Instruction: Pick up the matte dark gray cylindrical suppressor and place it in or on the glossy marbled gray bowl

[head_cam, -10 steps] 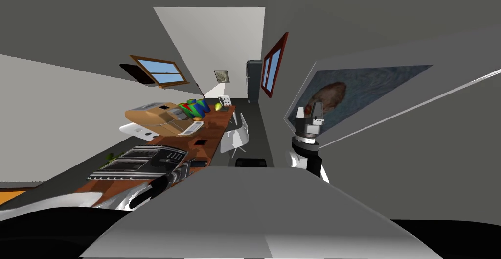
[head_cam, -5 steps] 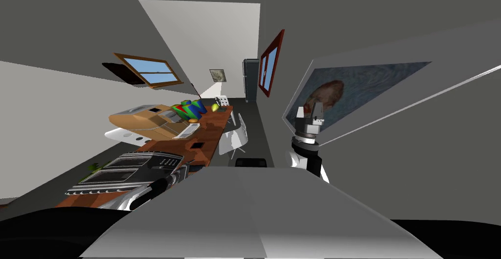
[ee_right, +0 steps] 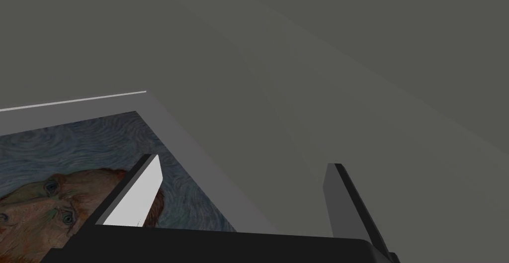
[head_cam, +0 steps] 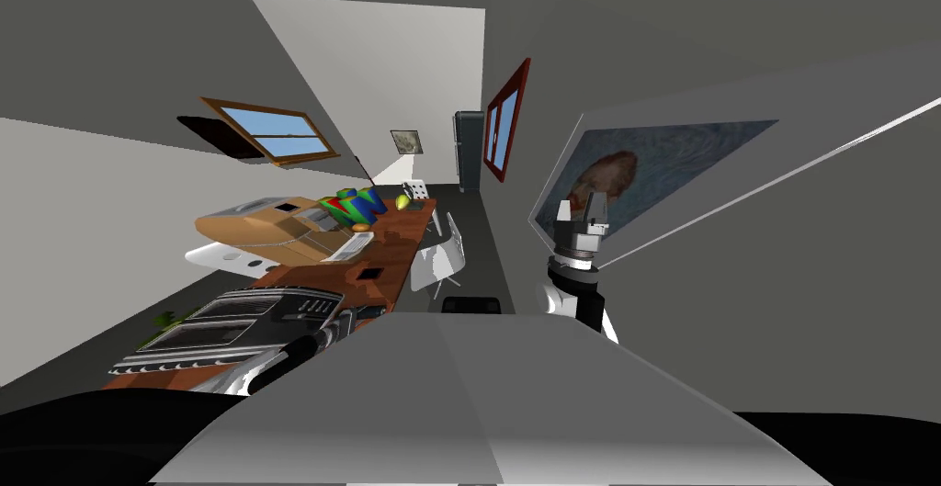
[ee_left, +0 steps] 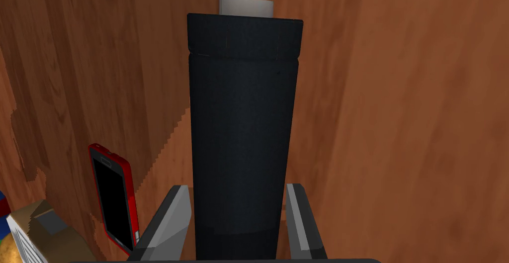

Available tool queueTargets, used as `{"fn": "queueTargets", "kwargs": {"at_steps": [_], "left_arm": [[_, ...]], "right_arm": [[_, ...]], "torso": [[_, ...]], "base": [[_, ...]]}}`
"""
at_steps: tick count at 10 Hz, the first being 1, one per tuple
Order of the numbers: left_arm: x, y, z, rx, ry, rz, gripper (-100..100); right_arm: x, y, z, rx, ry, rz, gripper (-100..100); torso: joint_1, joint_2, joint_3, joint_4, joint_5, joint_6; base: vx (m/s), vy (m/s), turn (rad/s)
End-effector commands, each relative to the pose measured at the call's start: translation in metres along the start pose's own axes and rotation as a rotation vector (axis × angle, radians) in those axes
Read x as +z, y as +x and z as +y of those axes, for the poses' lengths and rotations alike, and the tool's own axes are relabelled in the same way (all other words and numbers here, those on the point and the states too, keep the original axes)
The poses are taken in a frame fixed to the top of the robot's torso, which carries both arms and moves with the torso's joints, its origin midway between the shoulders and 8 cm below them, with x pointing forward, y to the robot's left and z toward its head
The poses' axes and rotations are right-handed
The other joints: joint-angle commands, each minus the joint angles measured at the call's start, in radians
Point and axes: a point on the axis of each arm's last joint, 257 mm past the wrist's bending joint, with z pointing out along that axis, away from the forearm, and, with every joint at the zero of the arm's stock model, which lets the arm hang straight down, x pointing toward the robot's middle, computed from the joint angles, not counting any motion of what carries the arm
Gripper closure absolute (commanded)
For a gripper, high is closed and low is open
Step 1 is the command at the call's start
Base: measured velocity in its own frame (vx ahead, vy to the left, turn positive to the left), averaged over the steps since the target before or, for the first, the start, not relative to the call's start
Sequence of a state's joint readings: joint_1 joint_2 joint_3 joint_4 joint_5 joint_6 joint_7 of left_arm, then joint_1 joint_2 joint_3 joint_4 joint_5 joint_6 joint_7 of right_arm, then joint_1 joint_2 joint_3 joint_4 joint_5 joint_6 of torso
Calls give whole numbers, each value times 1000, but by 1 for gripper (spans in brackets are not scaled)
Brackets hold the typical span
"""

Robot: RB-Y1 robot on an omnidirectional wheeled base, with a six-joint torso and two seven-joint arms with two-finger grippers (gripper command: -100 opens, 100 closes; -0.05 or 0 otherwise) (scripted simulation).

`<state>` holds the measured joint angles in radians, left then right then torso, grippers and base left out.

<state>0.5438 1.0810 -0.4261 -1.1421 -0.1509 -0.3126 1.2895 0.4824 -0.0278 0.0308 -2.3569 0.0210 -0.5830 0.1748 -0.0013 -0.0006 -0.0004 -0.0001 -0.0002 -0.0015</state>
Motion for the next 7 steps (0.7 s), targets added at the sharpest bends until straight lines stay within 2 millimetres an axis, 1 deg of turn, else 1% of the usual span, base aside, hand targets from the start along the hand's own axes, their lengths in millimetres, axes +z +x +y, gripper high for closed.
{"fn": "queueTargets", "kwargs": {"at_steps": [1,2,3,4,5,6,7], "left_arm": [[0,0,0,0,0,0,100],[0,0,0,0,0,0,100],[0,0,0,0,-1,0,0],[-4,-2,-6,16,-2,10,100],[-8,-3,-11,30,-4,19,100],[-6,-2,-7,25,-3,12,100],[-6,-2,-7,25,-5,13,0]], "right_arm": [[0,0,0,0,0,0,0],[0,0,0,0,0,0,0],[0,0,0,0,0,0,0],[0,0,0,0,0,0,0],[0,0,0,0,0,0,0],[0,0,0,0,0,0,0],[0,0,0,0,0,0,0]], "torso": [[0,0,0,0,0,0],[0,0,0,0,0,0],[0,0,0,0,-1,0],[-1,0,0,0,-1,0],[-2,0,0,0,-1,-2],[-4,-1,0,0,-2,-2],[-3,0,0,0,-1,0]], "base": [[0,0,0],[0,0,0],[0,0,0],[20,-25,215],[40,-46,243],[17,-23,50],[0,0,0]]}}
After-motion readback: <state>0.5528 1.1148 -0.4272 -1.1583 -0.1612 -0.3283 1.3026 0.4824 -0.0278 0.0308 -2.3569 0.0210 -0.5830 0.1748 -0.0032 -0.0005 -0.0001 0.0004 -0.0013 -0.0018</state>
